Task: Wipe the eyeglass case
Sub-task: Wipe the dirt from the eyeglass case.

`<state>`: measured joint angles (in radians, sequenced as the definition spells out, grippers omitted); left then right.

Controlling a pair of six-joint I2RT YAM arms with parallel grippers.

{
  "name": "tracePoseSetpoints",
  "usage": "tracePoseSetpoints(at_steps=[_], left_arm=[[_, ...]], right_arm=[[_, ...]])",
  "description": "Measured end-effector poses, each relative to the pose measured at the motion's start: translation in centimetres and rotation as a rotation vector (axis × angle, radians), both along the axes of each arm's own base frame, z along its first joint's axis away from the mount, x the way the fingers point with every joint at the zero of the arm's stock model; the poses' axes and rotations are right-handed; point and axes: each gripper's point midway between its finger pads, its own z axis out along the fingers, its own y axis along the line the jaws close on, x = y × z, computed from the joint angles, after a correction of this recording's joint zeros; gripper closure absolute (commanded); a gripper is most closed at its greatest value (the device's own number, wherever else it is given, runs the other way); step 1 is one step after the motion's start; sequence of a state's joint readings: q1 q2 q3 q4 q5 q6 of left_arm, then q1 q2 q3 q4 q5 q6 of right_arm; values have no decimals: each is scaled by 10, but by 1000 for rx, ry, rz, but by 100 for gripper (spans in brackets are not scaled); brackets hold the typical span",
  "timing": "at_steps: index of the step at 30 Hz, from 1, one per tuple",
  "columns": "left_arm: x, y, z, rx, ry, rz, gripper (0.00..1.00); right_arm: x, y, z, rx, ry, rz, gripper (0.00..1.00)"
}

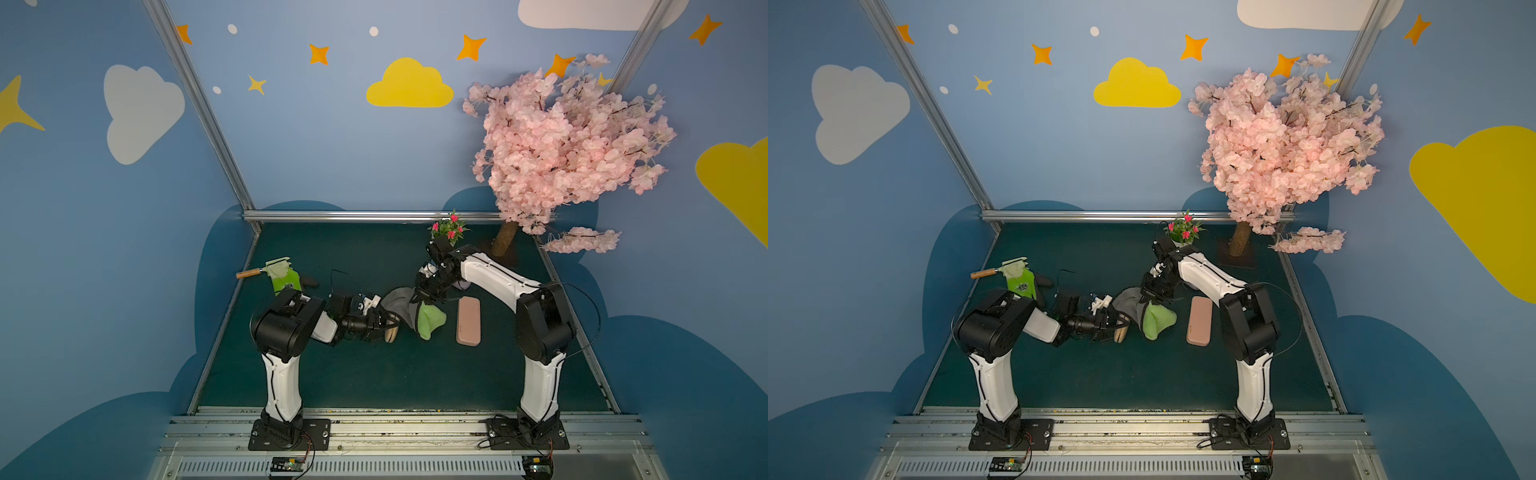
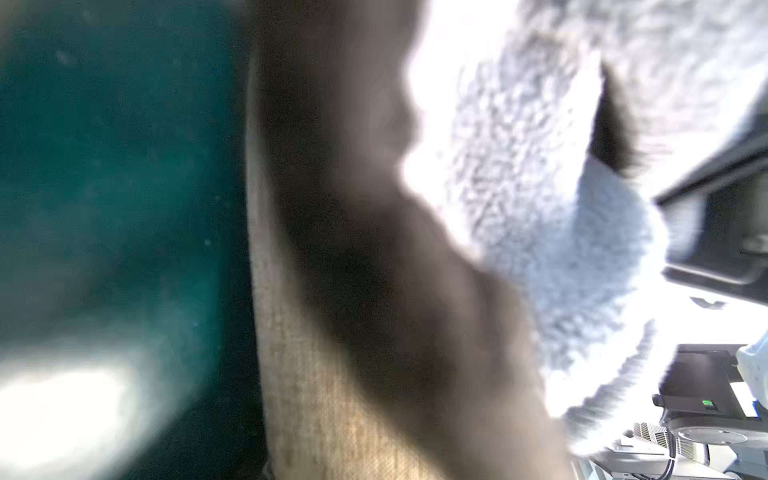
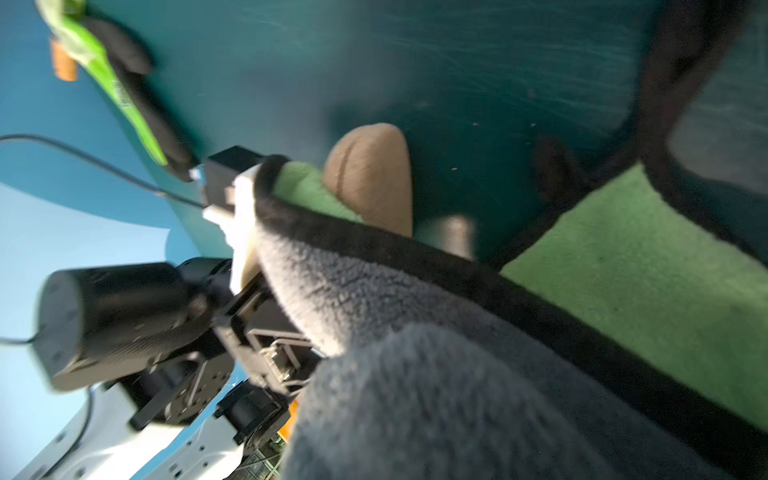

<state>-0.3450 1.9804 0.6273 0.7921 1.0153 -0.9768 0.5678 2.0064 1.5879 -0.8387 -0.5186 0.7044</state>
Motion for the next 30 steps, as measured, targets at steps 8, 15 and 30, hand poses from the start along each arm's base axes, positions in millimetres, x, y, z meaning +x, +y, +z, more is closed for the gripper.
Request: tracePoseSetpoints(at_steps=[8,15,30], left_arm=[[1,0,0,2,1,4,97],[7,19,1,55,5,105,97],[1,27,2,83,6,106,97]], right_arm=[[-48,-1,-68,-123,171,122,100],[-126,46,-52,-118,217,351,100],[-54,13,13,-29,28,195,100]])
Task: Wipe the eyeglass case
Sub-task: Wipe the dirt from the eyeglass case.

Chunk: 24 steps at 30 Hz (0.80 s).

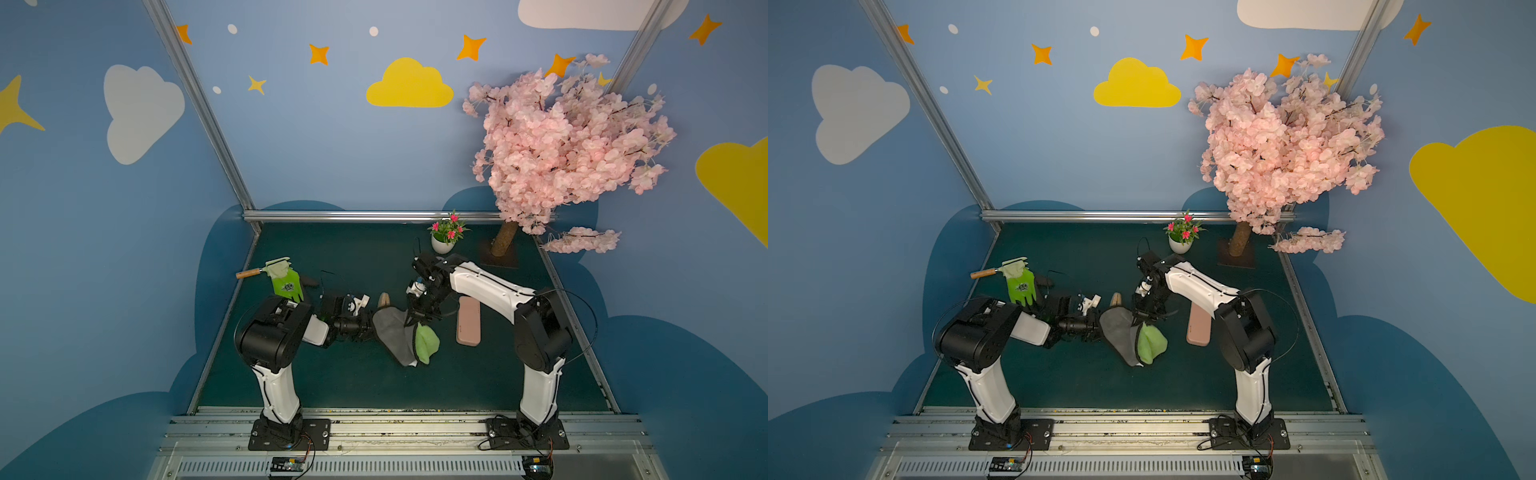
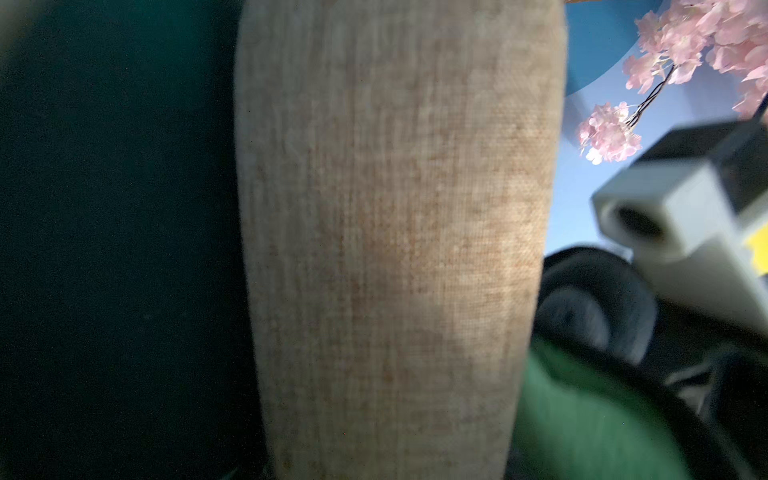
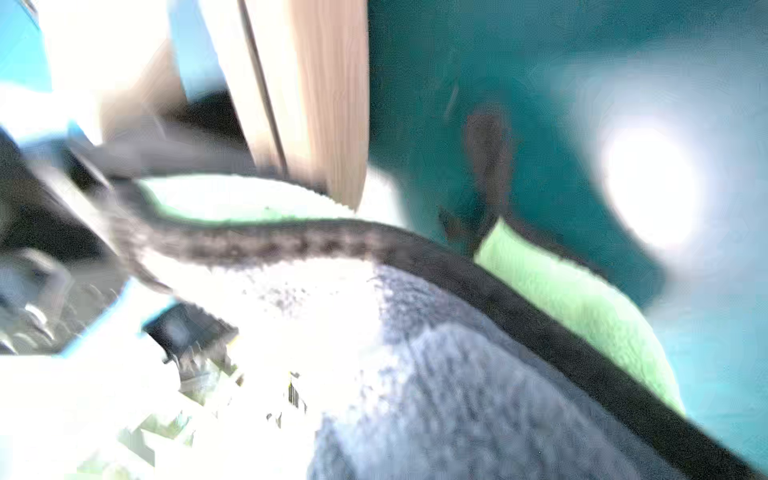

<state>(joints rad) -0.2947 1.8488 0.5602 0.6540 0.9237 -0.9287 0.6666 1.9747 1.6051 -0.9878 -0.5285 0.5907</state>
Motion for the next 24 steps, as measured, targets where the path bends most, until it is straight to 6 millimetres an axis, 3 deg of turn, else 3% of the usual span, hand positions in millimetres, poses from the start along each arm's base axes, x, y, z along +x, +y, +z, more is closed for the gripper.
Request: tracePoseSetpoints(at_steps=[2,5,8,12,16,19,22,24], left_arm=[[-2,1,0,11,1,-3,97],[-3,1,-1,17,-4,-11,97],[-2,1,-2,10,-5,-19,97],[3,-4,-2,-8,-9,-36,97],[7,-8,-1,-12,-8,-39,97],[7,-9,-2,-11,-8,-38,97],[7,-9,-2,-11,-10,-37,97],[7,-8,-2,-11,-15,-35,97]], right_arm=[[20,1,-3,-24,-41,-19,100],[22,1,-19,-73,-42,-6,100],[3,0,-30,-116,-30,46,100],[-41,-1,-32,-111,17,121,100],[-80,4,-16,-56,42,185,100],[-92,13,5,13,21,206,100],[-85,7,25,64,-12,173,100],[-63,-7,36,82,-43,100,100]])
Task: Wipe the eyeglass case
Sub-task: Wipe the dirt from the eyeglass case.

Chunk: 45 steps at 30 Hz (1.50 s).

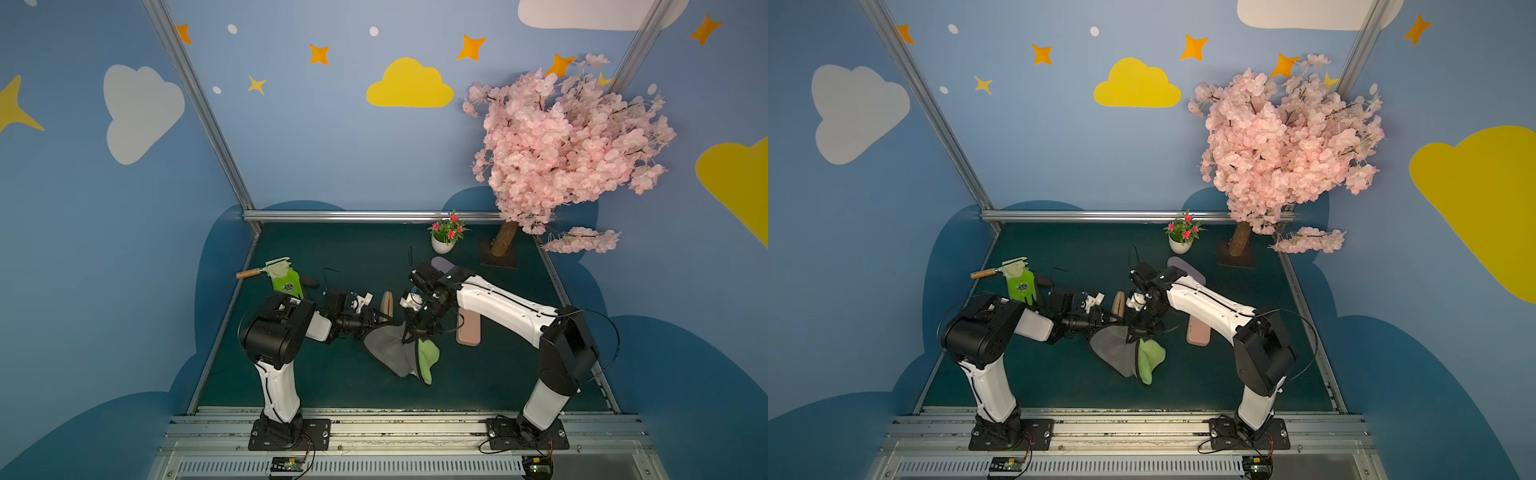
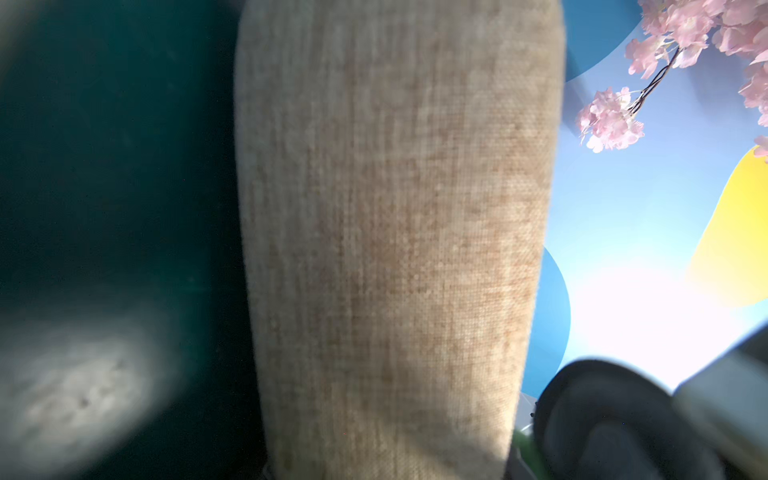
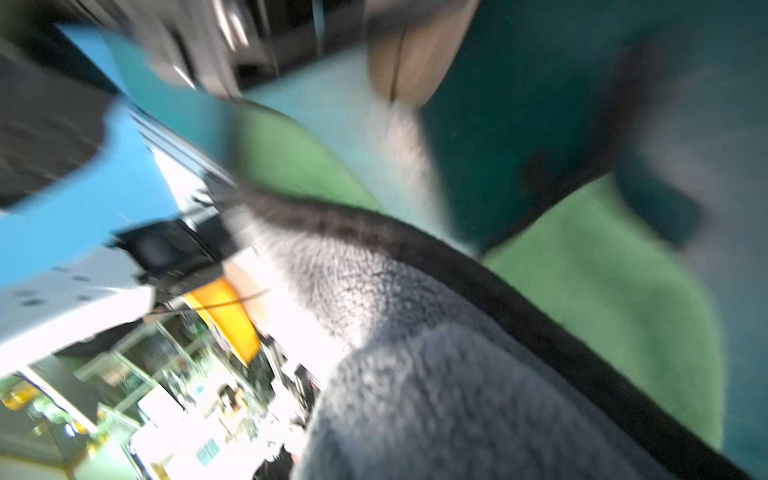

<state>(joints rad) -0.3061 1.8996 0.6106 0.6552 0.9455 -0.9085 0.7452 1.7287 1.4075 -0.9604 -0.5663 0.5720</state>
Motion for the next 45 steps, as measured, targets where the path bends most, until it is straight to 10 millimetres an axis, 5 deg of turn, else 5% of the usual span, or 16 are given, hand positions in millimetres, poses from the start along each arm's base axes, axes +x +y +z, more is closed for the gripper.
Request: tracePoseSetpoints(at_steps=[5,8,15,20,25,29,35,40,45], left_arm=[[0,0,0,2,-5,-1,97],[-1,0,0,1,-5,-2,97],[-2,-1,1,-2,-9,-9,97],[-2,-1,1,-4,-10,-16,97],[-2,-5,1,-14,6,-37,97],[-1,-6,1,-18,12,-44,97],[-2,-5,0,-16,15,-47,97],[-3,-10,0,-10,11,-58,97],[-4,-11,0,-8,9,-61,97]], right_arm=[[65,-50,5,-33,-66,-229,100],[86,-62,-6,-76,-66,-304,100],[119,-29,-74,-121,35,-317,100],[104,4,-110,-115,127,-247,100],[56,44,-94,-14,191,-117,100],[16,48,-85,-7,274,-86,100],[-7,54,-65,34,344,-112,100],[0,58,-33,164,306,-54,100],[71,8,-13,130,133,-155,100]])
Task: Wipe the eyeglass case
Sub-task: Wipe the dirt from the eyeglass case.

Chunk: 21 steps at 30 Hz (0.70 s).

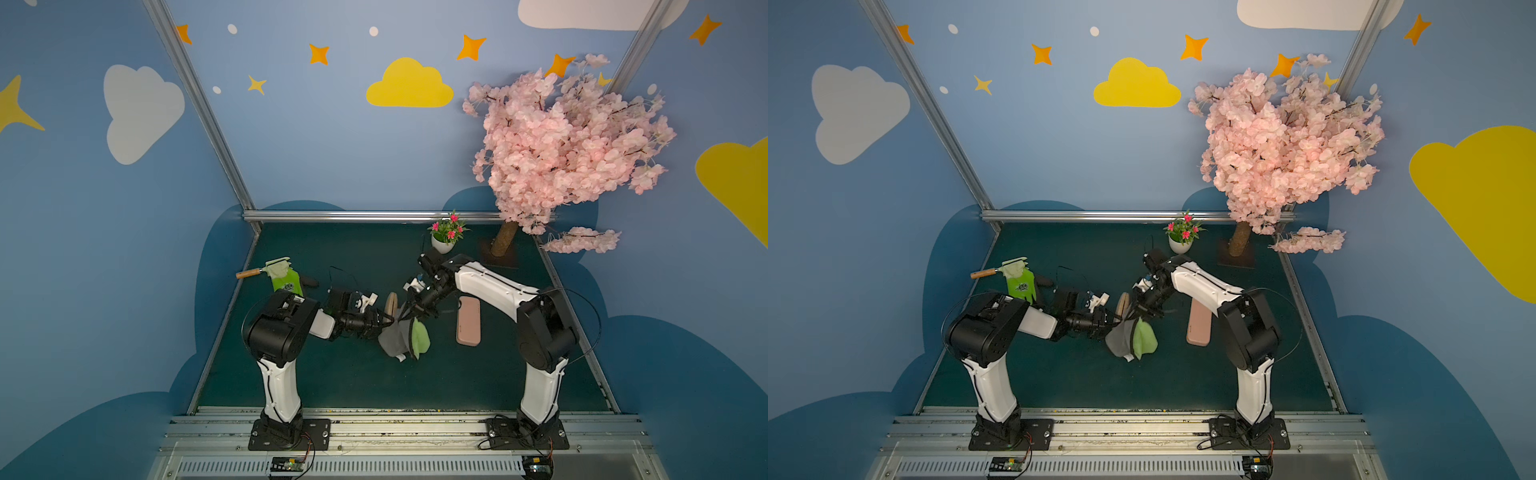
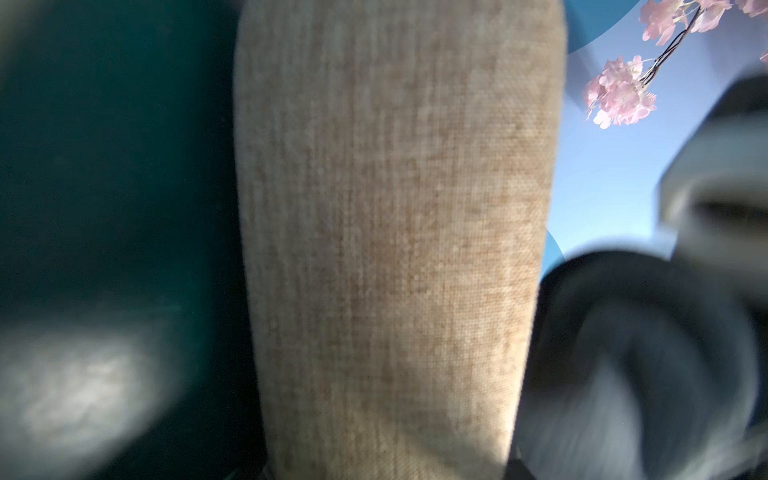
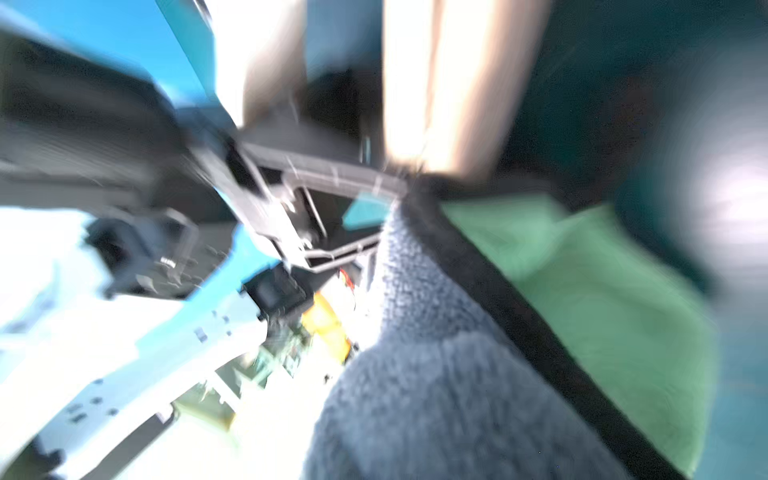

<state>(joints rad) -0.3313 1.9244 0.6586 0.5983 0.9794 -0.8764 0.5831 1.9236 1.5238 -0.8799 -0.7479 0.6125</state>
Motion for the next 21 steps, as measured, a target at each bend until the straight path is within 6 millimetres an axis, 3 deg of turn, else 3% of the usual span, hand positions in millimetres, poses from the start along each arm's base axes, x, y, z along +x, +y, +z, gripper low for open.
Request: tracePoseSetpoints(at_steps=[4,7,9,11,14,18,21], left_arm=[[0,0,0,0,-3,-2,97],[0,0,0,1,-6,-5,97],[0,-2,1,3,-6,-11,97],[-2,-4,0,6,-4,-19,97],[-2,-4,1,5,3,-22,97],[-2,0,1,2,17,-19,97],[-2,0,1,10,15,-23,97]], right_arm=[[44,-31,-13,-86,-65,-90,100],[53,-25,-40,-135,-42,-89,100],[48,-9,-65,-147,0,-57,100],[30,9,-85,-152,45,-2,100],[-18,33,-97,-160,115,95,100],[-73,37,-90,-160,239,133,100],[-99,35,-81,-182,297,151,100]])
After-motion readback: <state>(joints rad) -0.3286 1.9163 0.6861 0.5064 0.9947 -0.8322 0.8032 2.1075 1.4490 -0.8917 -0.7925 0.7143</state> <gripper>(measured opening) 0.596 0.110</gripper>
